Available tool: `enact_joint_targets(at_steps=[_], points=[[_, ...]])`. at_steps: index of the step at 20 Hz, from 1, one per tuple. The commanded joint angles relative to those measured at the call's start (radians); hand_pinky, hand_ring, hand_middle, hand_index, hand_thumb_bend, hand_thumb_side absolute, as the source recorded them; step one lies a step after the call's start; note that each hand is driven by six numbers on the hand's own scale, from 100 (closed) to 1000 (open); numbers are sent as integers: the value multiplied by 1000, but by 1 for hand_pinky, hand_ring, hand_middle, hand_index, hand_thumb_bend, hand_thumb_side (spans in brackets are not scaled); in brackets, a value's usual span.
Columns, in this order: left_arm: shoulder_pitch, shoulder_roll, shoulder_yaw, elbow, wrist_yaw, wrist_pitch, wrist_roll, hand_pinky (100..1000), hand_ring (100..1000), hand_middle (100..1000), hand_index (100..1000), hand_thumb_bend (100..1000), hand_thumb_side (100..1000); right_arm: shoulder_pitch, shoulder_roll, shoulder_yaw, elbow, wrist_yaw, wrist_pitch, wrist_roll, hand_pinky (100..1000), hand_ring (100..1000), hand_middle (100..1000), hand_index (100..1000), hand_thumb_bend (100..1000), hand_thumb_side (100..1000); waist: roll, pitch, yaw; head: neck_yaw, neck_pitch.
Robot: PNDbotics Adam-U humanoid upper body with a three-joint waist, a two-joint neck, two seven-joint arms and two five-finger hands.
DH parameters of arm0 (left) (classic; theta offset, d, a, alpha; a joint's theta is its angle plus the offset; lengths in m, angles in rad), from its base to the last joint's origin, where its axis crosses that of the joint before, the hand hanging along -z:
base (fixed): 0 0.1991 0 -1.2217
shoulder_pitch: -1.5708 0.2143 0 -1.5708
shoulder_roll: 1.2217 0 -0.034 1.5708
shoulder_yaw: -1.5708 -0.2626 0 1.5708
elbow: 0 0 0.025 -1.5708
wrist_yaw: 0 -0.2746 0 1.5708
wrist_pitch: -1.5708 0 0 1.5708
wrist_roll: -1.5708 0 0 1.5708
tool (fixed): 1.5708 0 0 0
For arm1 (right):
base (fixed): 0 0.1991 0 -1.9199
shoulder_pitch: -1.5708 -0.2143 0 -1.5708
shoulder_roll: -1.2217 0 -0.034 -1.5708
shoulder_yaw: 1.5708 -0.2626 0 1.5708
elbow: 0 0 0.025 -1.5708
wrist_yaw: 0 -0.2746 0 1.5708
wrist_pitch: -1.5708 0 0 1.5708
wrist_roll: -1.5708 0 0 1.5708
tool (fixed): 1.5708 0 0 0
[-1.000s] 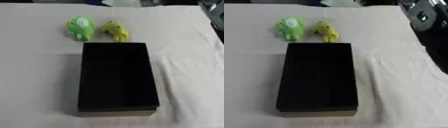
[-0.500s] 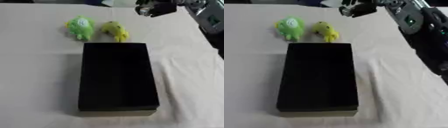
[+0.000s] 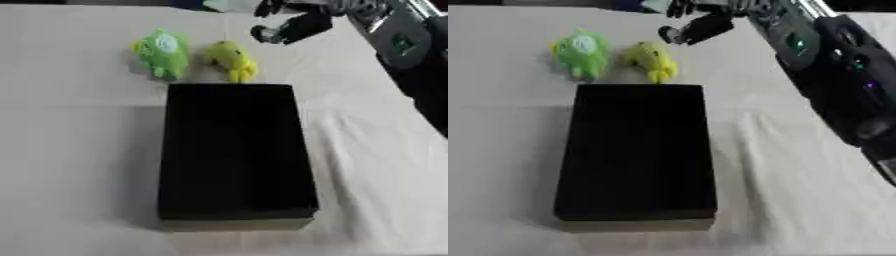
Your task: Pick up objects on the table and place them in the box.
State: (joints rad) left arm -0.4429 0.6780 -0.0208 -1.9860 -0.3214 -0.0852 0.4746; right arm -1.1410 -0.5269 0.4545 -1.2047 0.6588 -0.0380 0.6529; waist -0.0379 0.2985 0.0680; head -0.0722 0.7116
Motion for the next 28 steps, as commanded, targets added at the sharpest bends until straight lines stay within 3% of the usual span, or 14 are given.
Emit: enact_joint_targets(at_steps=[1,8,18,28], points=[[-16,13,5,-14,4,0,-4,727,817,770,831,251,950,-31,5,-11,12,42,0,-3,913,903,838,919,227,873,2,-20,3,-5,2],[-18,12,3,-14,4,1,-6,726,815,765,829,245,953,-38,30,-24,71,137,-11,-15,908,898,841,934,235,843,-4,-9,16,-18,-3],[-27,8,0,-14,4,2,-8,724,813,760,827,238,955,-40,53,-21,98,182,-26,-20,903,895,832,935,312,928,-13,9,35,-38,-15],[-38,8,-3,-14,2,0,-7,722,809,756,824,233,960,20,-26,-30,37,208,-12,-50,901,899,835,944,318,926,-30,34,67,-60,-40]])
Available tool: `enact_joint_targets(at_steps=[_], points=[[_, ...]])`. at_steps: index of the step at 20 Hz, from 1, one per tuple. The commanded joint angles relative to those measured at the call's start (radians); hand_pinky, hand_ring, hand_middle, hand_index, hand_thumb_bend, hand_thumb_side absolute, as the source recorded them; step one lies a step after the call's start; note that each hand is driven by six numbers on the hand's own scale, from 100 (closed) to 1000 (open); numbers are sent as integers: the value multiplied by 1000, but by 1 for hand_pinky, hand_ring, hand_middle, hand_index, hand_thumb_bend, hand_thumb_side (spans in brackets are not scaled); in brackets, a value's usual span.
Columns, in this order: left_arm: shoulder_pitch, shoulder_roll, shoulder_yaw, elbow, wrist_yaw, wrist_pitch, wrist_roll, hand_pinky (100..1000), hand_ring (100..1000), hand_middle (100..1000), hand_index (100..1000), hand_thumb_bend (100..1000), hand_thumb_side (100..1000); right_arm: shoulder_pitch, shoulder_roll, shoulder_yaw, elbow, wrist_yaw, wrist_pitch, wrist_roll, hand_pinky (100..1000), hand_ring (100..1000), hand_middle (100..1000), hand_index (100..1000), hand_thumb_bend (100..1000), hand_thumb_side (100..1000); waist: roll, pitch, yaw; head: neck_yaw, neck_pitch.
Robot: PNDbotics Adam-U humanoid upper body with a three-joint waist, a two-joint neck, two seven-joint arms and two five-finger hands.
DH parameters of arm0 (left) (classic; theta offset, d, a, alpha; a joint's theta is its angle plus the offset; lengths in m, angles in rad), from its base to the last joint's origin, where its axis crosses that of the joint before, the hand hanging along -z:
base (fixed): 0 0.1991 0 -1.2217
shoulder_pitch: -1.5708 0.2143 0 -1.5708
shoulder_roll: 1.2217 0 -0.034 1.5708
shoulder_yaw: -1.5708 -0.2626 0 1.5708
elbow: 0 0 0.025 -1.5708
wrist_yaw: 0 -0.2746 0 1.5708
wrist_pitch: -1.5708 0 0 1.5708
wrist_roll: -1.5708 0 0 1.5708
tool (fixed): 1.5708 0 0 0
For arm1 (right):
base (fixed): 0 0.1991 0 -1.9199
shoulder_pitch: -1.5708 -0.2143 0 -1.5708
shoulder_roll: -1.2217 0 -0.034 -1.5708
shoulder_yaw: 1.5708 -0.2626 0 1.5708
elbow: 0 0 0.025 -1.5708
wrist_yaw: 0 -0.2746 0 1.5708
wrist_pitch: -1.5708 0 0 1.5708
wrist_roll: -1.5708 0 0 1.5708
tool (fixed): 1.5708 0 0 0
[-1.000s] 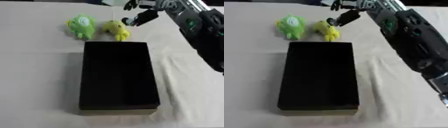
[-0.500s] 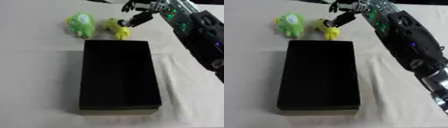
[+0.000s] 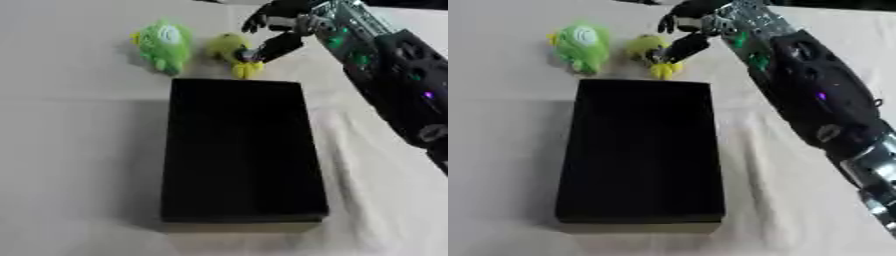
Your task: Pick up objects on the table and place them in the box.
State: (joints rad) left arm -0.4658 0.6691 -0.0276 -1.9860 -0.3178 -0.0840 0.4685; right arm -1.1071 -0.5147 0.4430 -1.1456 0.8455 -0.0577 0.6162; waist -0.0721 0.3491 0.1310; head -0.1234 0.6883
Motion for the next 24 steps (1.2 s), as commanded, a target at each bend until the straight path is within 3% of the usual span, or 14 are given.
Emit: enact_joint_targets(at_steps=[1,8,15,21,24], points=[[-16,17,4,-14,-2,-1,-1,722,809,756,823,233,961,-13,-40,-21,-20,32,10,-19,901,899,835,944,318,924,3,-13,8,-11,-20],[-25,17,2,-14,-5,-3,-1,722,806,753,817,229,967,-17,-38,-38,-3,67,18,-53,897,892,830,943,316,945,-6,9,27,-27,-40],[-37,17,0,-14,-7,-5,-1,721,804,751,816,225,969,-28,-29,-43,2,41,33,-68,895,888,827,942,318,979,-15,32,49,-43,-56],[-44,18,0,-14,-11,-6,0,721,803,750,815,219,974,-28,-28,-62,27,54,51,-85,891,884,820,940,306,970,-26,54,73,-58,-75],[-46,18,-1,-14,-13,-6,0,720,802,749,814,217,976,-26,-28,-62,34,60,45,-87,877,858,803,929,277,918,-31,63,79,-61,-79]])
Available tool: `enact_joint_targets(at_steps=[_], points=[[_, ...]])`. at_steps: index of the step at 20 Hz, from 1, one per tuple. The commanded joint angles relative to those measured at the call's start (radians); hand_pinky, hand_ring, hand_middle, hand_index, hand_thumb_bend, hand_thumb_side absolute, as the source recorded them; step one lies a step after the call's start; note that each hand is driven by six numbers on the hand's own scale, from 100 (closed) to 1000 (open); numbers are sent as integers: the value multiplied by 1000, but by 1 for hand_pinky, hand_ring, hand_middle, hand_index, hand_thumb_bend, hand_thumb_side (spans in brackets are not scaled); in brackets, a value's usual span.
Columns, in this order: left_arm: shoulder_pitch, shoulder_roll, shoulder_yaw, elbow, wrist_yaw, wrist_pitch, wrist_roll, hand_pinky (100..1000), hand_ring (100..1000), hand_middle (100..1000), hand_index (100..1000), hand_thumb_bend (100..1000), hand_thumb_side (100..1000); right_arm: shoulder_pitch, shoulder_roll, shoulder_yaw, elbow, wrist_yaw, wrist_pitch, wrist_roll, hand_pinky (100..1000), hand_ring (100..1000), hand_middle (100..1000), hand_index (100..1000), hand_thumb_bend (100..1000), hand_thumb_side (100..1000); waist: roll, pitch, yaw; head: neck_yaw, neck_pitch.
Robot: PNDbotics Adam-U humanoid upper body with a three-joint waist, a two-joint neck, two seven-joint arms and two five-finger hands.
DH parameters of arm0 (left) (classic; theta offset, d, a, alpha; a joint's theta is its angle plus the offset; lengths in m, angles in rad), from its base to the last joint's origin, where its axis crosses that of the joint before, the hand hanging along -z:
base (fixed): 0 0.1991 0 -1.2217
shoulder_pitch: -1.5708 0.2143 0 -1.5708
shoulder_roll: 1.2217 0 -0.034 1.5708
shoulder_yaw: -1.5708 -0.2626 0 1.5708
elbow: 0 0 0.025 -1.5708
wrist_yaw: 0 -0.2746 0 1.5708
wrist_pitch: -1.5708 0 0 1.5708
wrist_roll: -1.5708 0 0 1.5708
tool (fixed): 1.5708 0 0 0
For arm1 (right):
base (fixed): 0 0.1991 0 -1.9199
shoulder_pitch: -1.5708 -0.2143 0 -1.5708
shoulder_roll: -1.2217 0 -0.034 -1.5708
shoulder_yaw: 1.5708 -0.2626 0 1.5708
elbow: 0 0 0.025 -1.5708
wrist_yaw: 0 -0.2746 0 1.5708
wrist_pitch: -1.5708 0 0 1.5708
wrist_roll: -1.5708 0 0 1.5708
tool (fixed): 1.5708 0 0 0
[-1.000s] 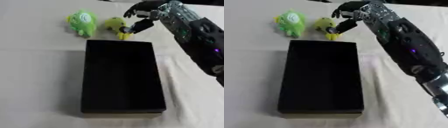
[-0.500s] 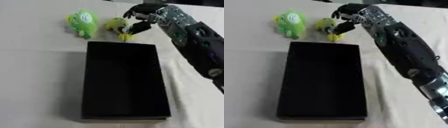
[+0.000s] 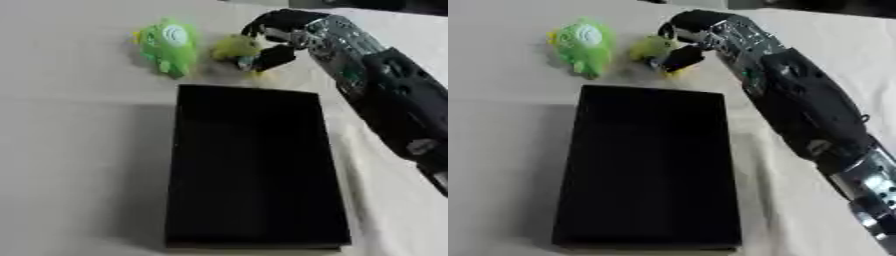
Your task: Pick up objects on the table and place them in the box.
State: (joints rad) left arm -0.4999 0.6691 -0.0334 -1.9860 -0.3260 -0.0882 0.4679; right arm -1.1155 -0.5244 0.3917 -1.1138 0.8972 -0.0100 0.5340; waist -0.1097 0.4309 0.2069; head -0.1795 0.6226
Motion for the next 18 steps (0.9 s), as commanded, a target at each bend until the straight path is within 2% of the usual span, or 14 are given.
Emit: enact_joint_targets(at_steps=[1,8,12,14,16,18], points=[[-12,18,5,-14,-5,-2,1,720,802,749,814,217,976,-16,-19,-11,4,10,-4,-4,868,839,793,926,269,905,5,-16,5,-5,-15],[-14,16,6,-14,-7,-1,3,720,801,747,812,214,978,-7,-20,-10,10,2,-8,-19,775,706,700,846,100,640,3,-4,14,-9,-18],[-10,15,7,-14,-8,0,4,721,801,747,812,214,979,-5,-22,-11,-5,-38,5,-72,745,664,632,788,100,620,5,-5,13,-7,-14],[-10,15,7,-14,-8,1,5,720,801,746,811,213,977,-5,-26,-3,-15,-54,9,-91,713,620,592,740,100,550,5,-7,11,-6,-11],[-10,13,7,-14,-6,0,4,721,801,746,811,213,977,-5,-29,1,-21,-56,17,-113,694,600,578,721,100,565,6,-10,11,-6,-11],[-9,13,7,-14,-6,0,4,721,801,746,811,213,976,-3,-30,-2,-26,-57,32,-147,664,572,553,694,100,537,8,-13,10,-7,-10]])
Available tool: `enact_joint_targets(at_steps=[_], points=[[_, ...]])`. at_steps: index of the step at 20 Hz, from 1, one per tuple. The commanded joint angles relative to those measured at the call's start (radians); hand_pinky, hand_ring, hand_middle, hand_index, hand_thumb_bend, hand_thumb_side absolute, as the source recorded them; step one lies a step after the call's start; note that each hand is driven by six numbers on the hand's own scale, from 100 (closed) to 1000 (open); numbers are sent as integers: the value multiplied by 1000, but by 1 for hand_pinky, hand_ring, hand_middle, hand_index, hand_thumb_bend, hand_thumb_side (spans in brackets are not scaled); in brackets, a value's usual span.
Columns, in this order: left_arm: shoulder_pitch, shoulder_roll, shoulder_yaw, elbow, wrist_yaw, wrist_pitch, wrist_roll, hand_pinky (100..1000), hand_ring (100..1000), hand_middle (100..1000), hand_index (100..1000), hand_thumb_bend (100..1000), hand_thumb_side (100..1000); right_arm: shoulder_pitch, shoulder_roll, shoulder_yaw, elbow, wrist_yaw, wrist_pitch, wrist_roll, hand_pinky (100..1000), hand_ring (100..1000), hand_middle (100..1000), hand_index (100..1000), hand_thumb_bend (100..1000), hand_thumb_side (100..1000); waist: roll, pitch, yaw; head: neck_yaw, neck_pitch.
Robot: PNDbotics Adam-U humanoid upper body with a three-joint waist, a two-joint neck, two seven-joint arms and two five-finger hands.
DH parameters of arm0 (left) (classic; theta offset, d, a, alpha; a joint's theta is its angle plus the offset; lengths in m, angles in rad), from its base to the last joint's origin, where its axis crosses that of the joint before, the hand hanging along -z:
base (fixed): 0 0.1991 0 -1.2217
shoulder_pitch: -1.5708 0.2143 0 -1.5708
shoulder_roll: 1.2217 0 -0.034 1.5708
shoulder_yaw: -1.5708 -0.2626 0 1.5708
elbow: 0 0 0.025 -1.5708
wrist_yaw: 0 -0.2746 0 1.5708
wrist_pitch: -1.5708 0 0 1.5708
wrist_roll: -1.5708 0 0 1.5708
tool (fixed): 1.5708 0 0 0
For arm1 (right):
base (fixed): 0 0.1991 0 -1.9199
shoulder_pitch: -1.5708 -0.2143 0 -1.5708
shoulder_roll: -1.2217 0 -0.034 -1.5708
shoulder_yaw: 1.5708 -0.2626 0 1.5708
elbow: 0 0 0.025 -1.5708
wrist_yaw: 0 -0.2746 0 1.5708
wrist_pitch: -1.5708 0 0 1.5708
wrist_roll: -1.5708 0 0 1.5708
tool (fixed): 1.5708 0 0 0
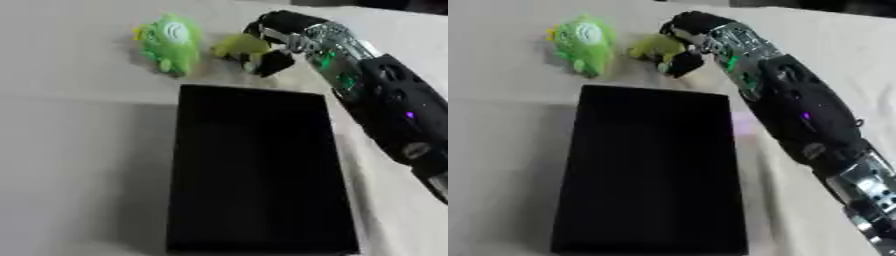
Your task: Pick up objects on the table and place them in the box.
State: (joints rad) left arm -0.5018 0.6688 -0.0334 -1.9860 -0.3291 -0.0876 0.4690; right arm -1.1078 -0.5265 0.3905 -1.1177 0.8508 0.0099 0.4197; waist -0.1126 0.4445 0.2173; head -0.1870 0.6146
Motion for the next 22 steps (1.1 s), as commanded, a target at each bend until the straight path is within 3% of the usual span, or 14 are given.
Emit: enact_joint_targets(at_steps=[1,7,11,16,22], points=[[-7,13,8,-14,-2,0,3,721,801,745,811,213,976,-11,-29,-2,-25,-13,21,-53,648,554,538,677,100,535,11,-29,0,1,-1],[-6,14,9,-14,1,-1,1,722,801,746,812,214,970,-10,-42,6,-56,-29,41,-126,584,486,475,603,100,484,15,-44,-7,3,9],[0,20,12,-14,2,-1,0,722,801,746,812,216,966,-5,-86,25,-150,-80,53,-129,583,479,468,594,100,472,21,-61,-22,12,24],[10,29,15,-14,2,-1,-2,723,801,747,813,218,961,34,-202,48,-415,-175,101,-97,586,477,467,592,100,472,31,-85,-50,31,43],[14,33,18,-14,3,0,-3,725,802,748,815,222,959,152,-345,15,-826,-312,195,-59,592,474,467,589,100,481,42,-102,-75,47,55]])
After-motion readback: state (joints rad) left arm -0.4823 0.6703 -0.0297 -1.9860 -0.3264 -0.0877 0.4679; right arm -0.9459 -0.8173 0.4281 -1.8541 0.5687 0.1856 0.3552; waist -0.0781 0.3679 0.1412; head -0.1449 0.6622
